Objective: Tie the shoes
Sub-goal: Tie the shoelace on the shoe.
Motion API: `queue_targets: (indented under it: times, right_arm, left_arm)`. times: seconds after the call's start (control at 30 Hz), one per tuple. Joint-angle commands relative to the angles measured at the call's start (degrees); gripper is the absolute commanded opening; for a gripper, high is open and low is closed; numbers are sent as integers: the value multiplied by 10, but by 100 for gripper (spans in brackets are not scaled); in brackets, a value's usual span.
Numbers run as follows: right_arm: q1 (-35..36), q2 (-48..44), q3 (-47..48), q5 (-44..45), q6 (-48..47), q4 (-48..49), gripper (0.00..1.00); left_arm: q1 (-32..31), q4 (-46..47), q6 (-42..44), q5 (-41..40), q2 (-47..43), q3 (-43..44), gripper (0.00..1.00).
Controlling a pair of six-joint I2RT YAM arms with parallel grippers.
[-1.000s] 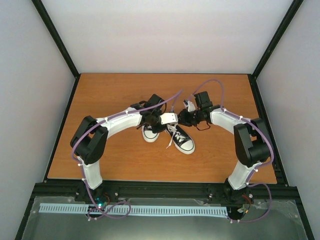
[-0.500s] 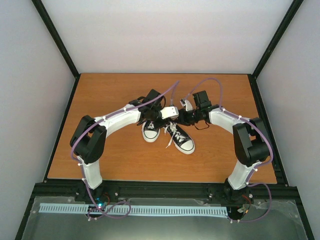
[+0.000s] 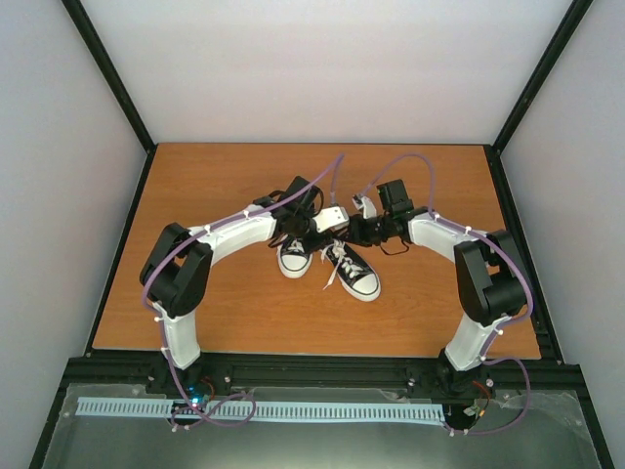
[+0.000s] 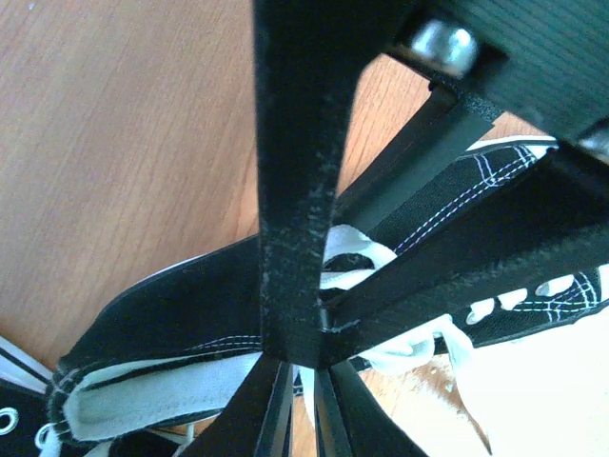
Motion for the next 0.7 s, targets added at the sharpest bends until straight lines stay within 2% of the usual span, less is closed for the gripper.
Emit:
queue_targets:
  times: [0.0,0.17,0.67]
  right_arm:
    - [13,-29,-17,-61,-12,14,31]
    - [13,-34,-22,-68,-15,21,29]
    - [13,-36,-25,-46,-63,-16,37]
  left_arm:
    - [0,71,-40,20,10,0,10]
    - [0,69,-53,24,9,-5,9]
    - [2,68,-94,36,8,-1,8]
